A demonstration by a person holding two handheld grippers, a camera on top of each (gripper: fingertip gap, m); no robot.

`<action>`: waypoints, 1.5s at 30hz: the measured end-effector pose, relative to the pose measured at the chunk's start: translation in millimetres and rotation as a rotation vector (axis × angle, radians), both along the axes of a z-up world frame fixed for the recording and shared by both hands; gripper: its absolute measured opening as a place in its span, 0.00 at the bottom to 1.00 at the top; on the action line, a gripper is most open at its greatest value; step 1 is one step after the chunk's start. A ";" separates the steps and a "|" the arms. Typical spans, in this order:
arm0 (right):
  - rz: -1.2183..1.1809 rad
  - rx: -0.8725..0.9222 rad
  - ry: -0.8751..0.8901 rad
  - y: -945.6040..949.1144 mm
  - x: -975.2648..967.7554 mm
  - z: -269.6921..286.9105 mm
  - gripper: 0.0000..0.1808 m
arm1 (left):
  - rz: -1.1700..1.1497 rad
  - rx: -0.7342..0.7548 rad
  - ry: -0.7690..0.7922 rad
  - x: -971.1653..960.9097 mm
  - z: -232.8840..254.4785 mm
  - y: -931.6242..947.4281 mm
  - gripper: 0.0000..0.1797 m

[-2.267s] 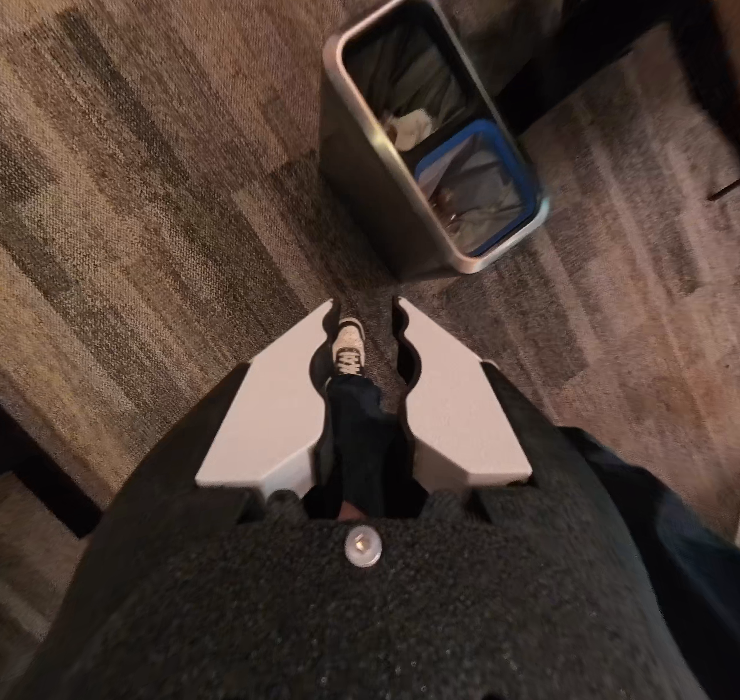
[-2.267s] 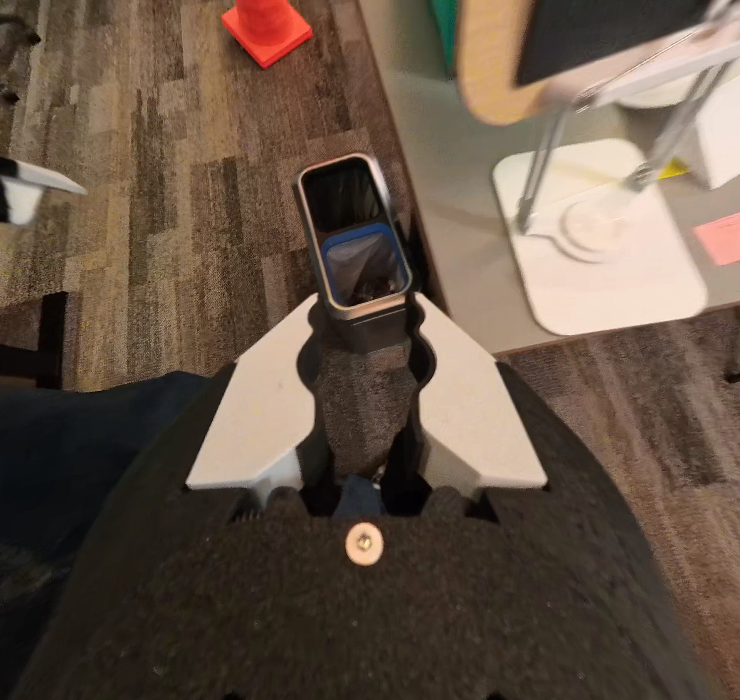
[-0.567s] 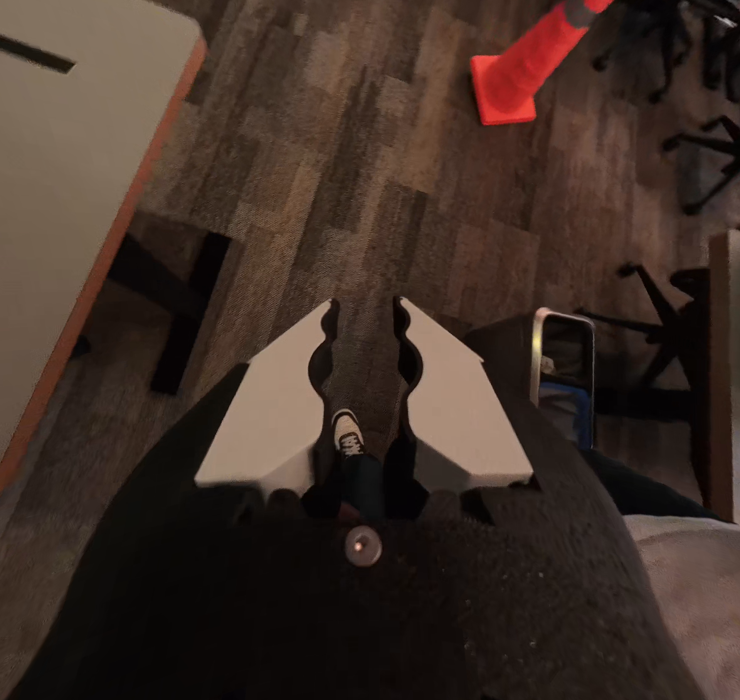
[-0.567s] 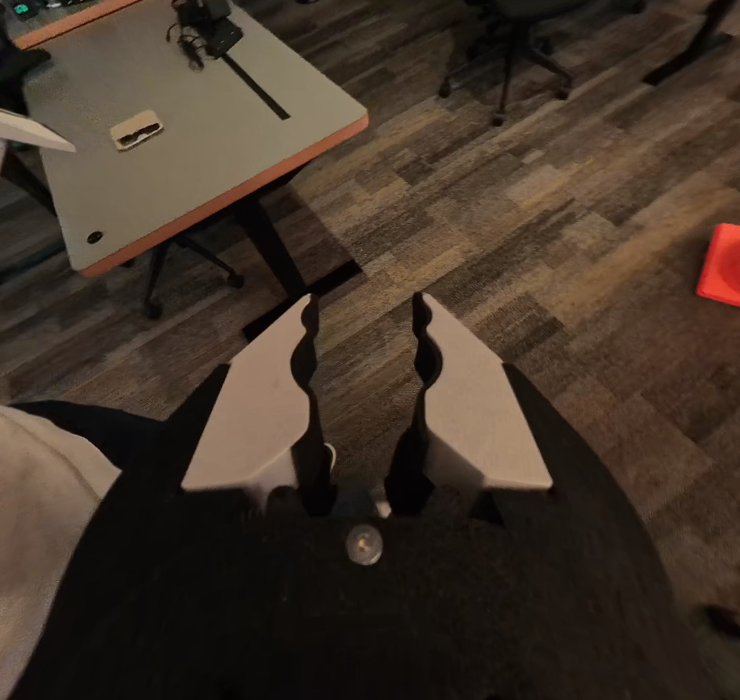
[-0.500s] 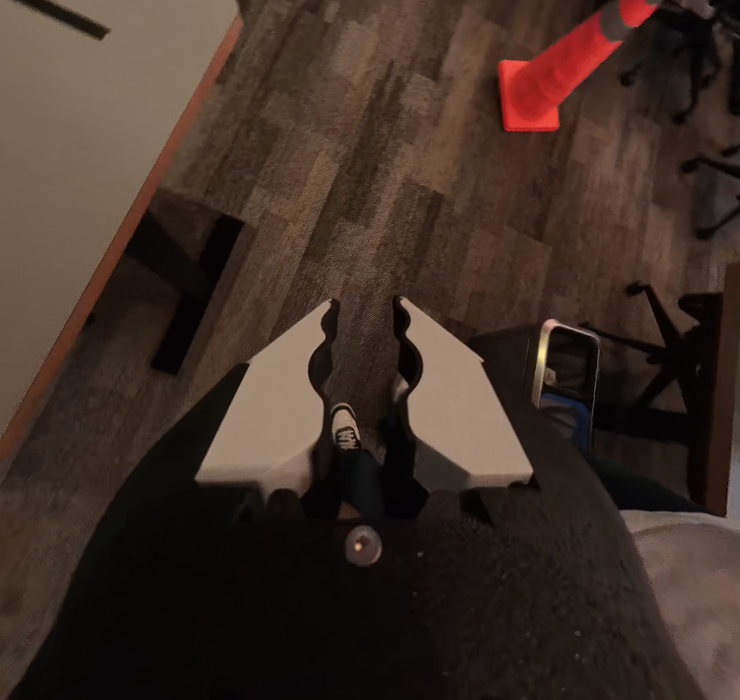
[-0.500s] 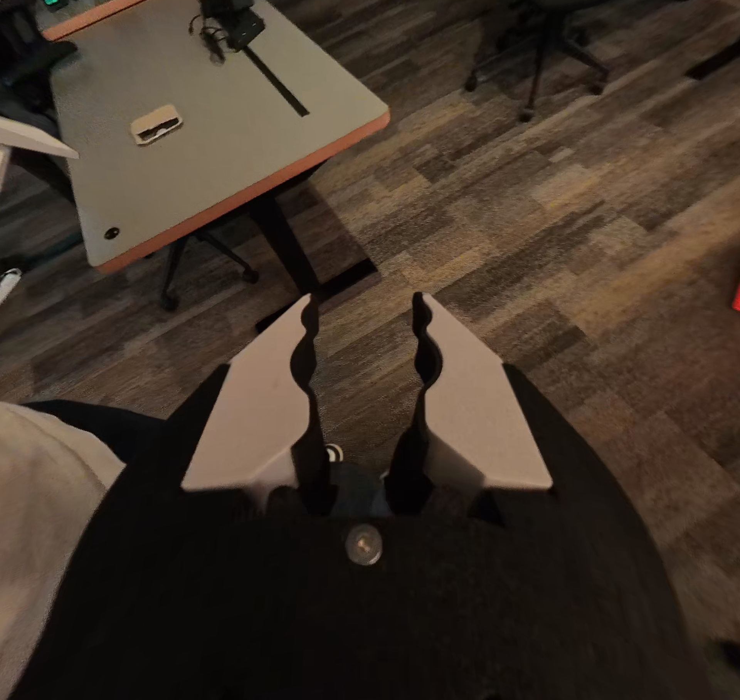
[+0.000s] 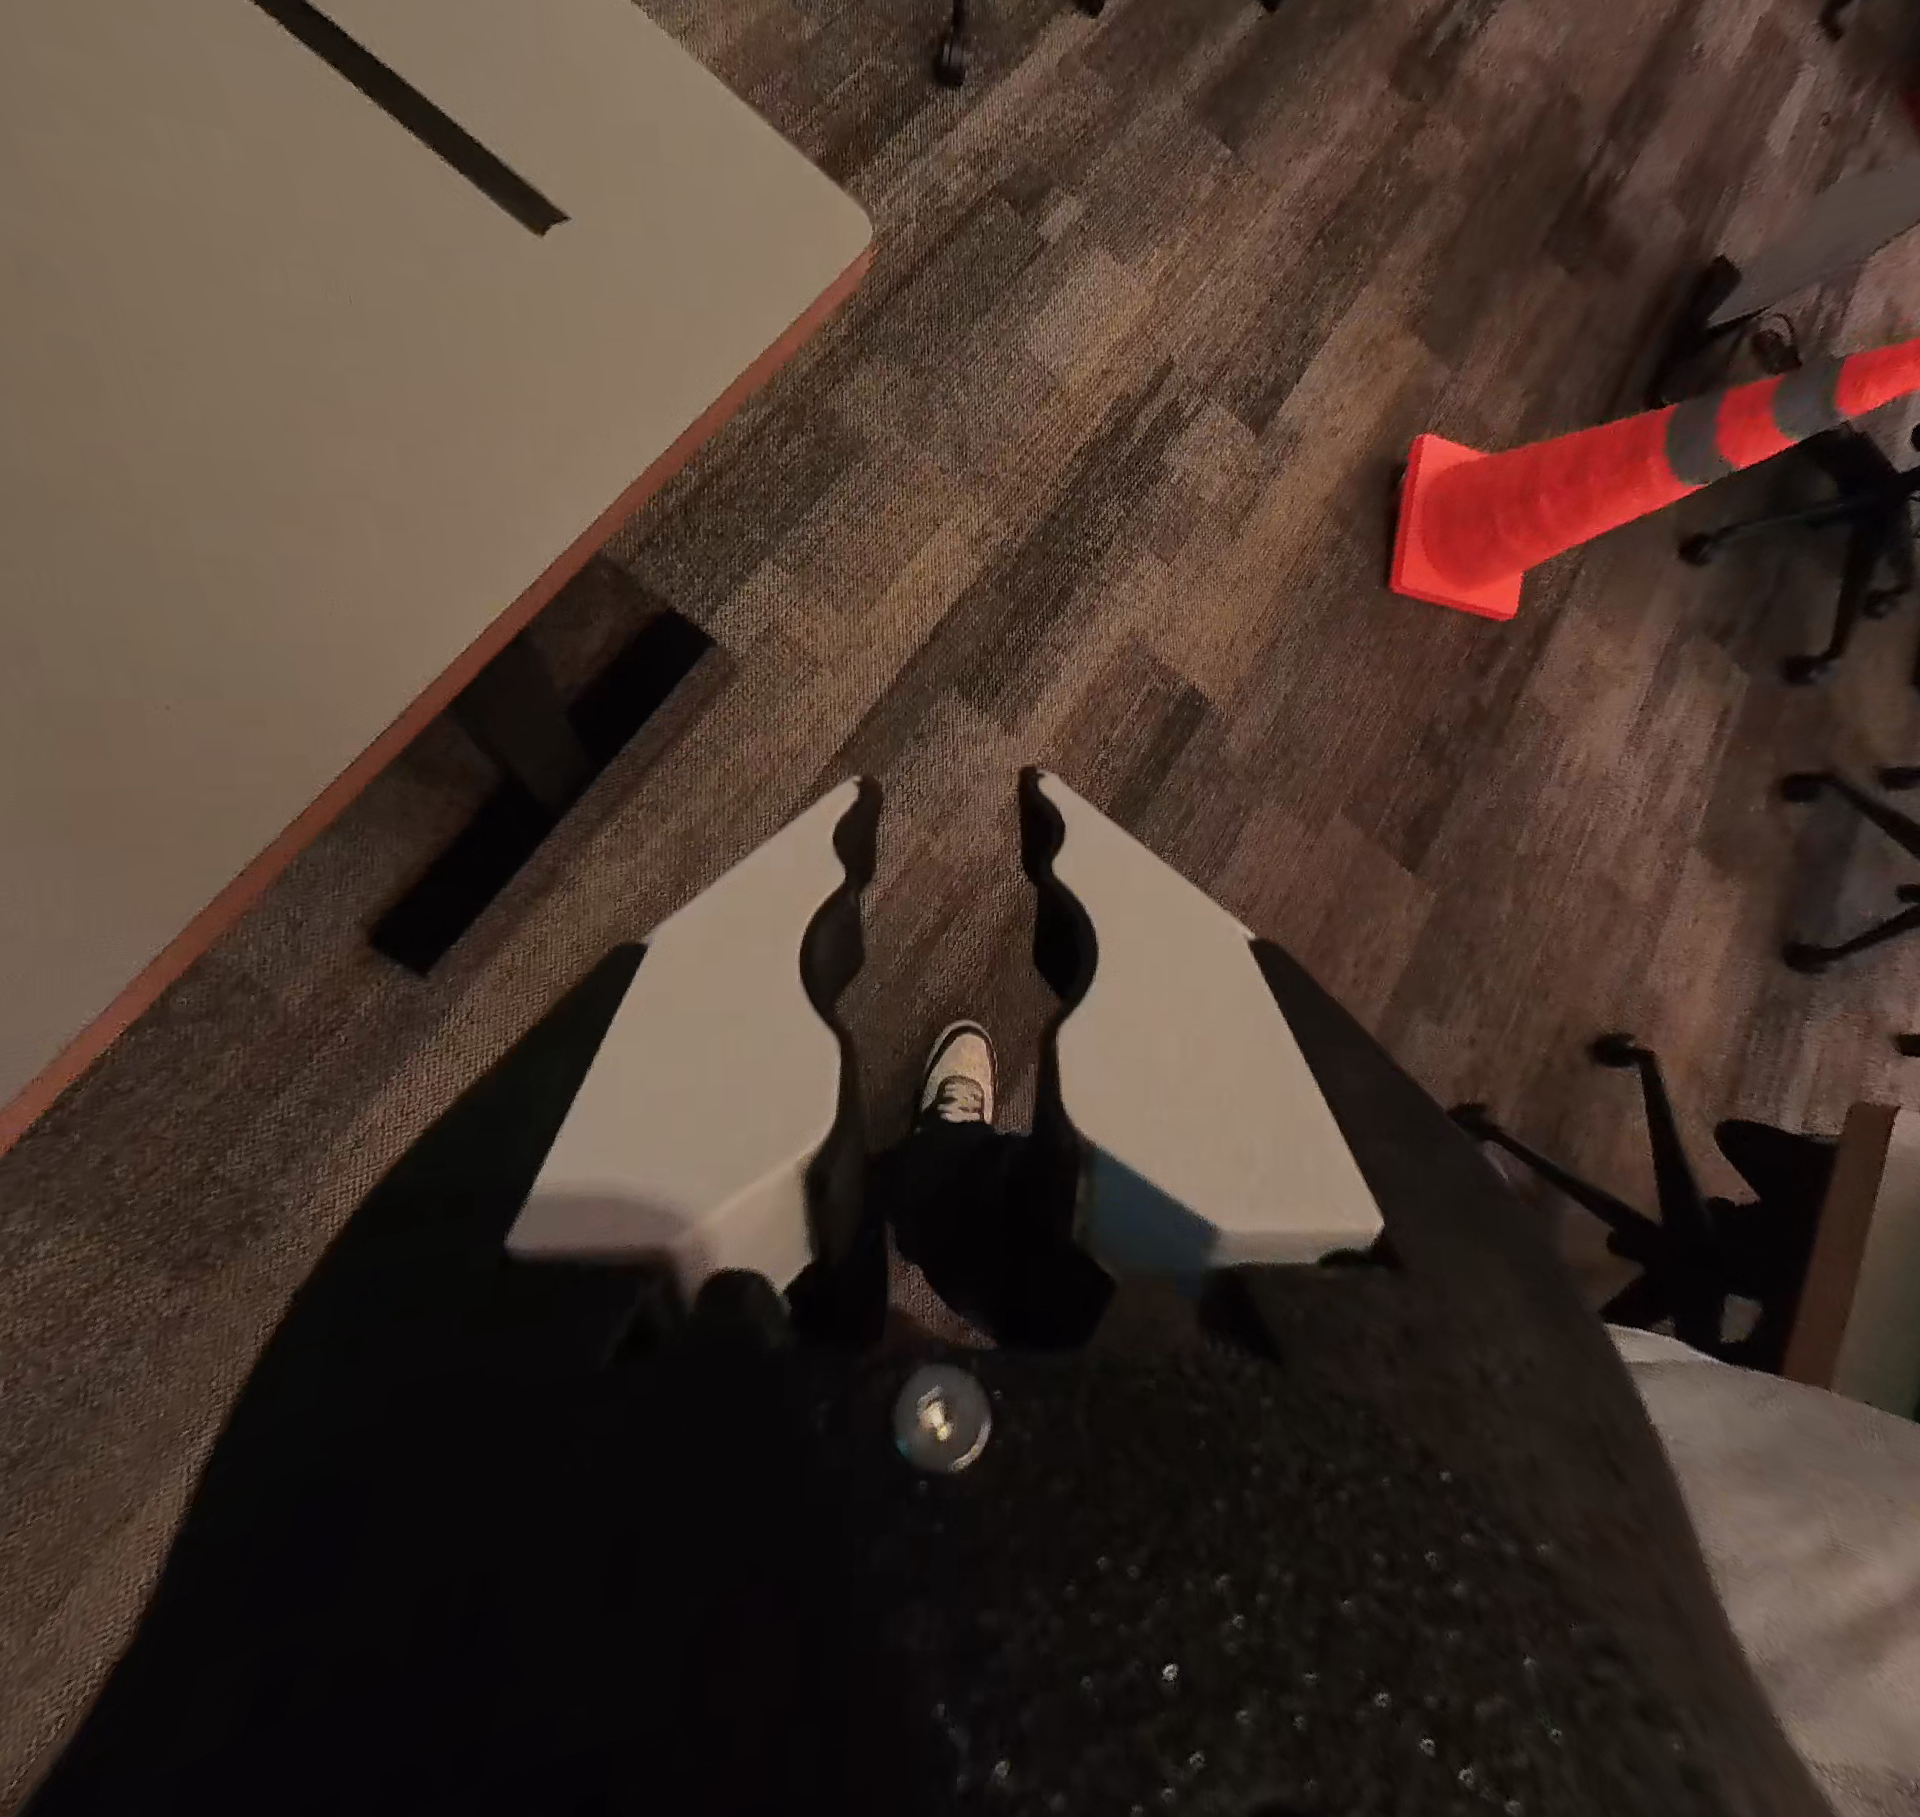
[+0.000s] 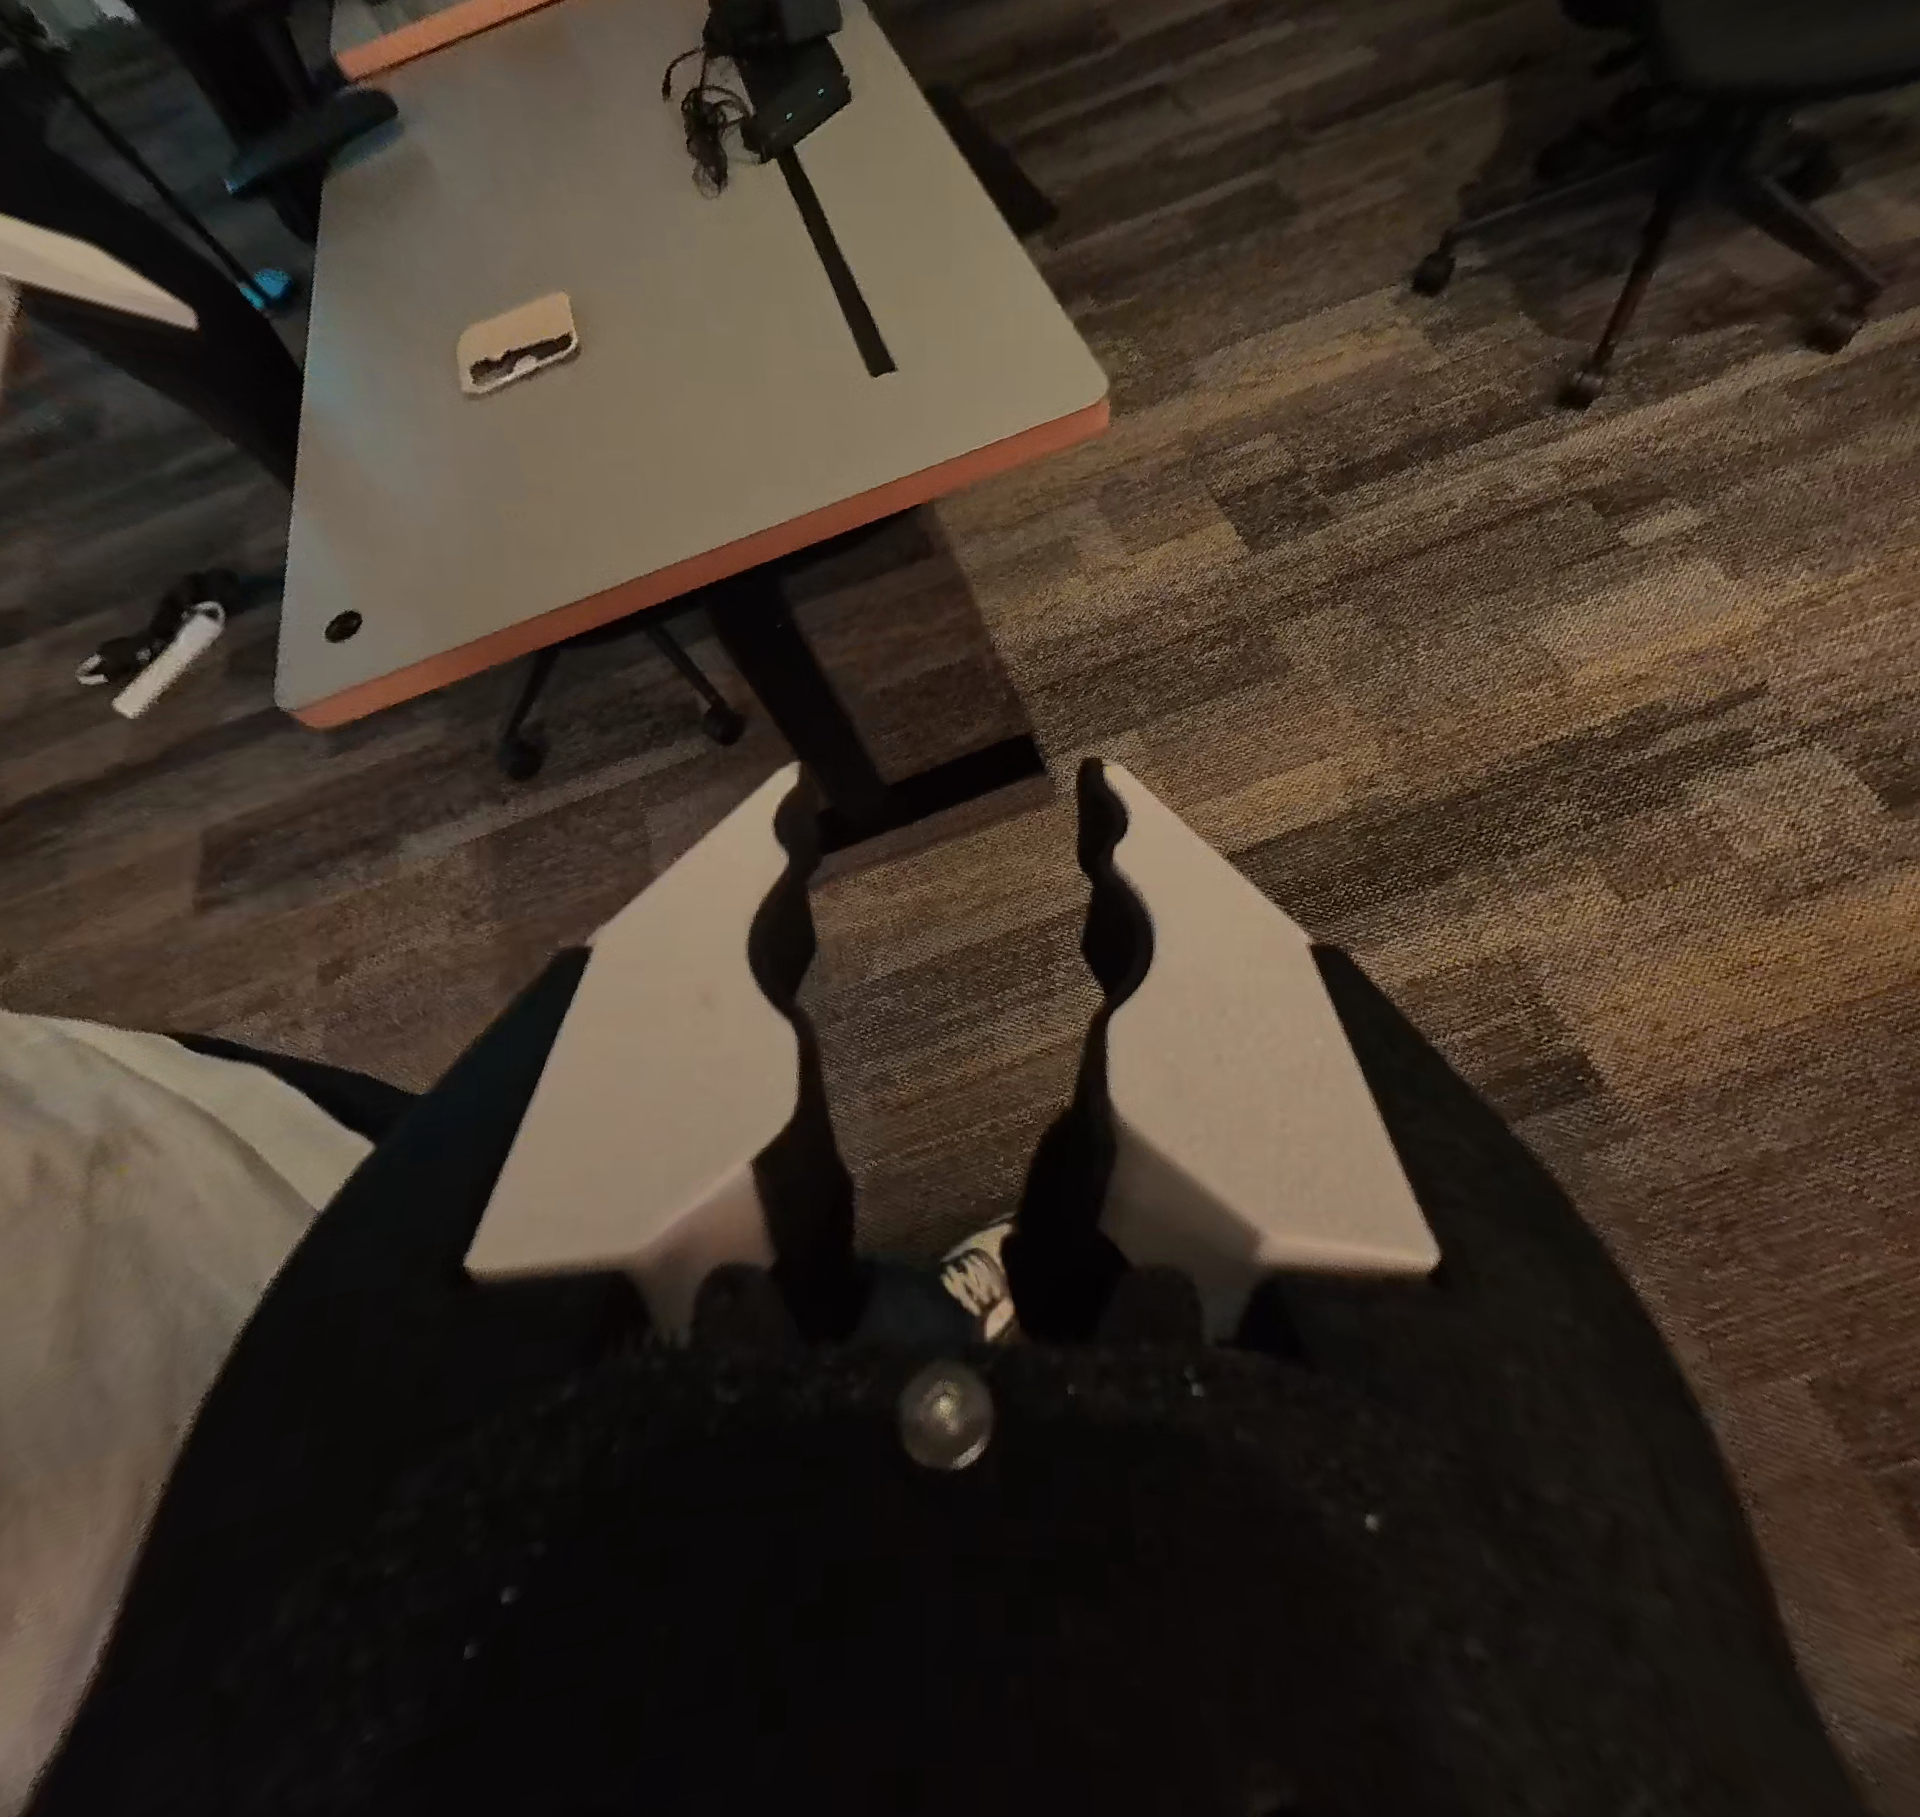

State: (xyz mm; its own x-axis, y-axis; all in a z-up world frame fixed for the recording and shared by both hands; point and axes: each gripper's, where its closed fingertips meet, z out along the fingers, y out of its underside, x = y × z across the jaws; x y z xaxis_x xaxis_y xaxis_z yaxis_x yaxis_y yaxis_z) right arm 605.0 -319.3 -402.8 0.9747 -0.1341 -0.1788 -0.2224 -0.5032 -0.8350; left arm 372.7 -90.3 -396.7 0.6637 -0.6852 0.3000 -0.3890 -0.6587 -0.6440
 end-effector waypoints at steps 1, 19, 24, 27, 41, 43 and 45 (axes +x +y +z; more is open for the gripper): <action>-0.014 0.003 0.016 -1.4 8.5 -0.7 0.27 | 0.002 0.001 -0.005 6.9 2.5 2.1 0.15; -0.063 -0.018 0.040 -16.6 65.4 -17.6 0.26 | -0.028 0.019 0.032 63.8 0.4 -4.1 0.15; -0.108 -0.021 0.035 -30.4 80.3 -20.4 0.27 | -0.068 0.024 0.042 86.4 -1.5 -7.2 0.15; -0.132 -0.027 0.046 -43.0 86.6 -24.6 0.27 | -0.097 0.030 0.040 106.1 0.0 -9.1 0.15; -0.298 -0.043 0.004 -94.3 149.3 -32.7 0.27 | -0.297 0.048 0.052 218.8 8.8 -26.6 0.15; -0.290 -0.048 0.004 -88.9 154.2 -34.5 0.27 | -0.298 0.054 0.057 228.8 11.0 -20.9 0.15; -0.272 -0.054 0.013 -78.5 158.4 -38.1 0.27 | -0.290 0.044 0.051 237.1 10.2 -13.3 0.15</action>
State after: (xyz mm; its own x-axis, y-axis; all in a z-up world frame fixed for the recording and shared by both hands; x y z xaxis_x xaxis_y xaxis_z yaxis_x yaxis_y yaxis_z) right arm 763.4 -397.8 -440.8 0.8991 -0.4007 -0.1763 -0.3661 -0.4673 -0.8047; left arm 609.9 -103.6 -386.5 0.4516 -0.8601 0.2374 -0.5896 -0.4874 -0.6441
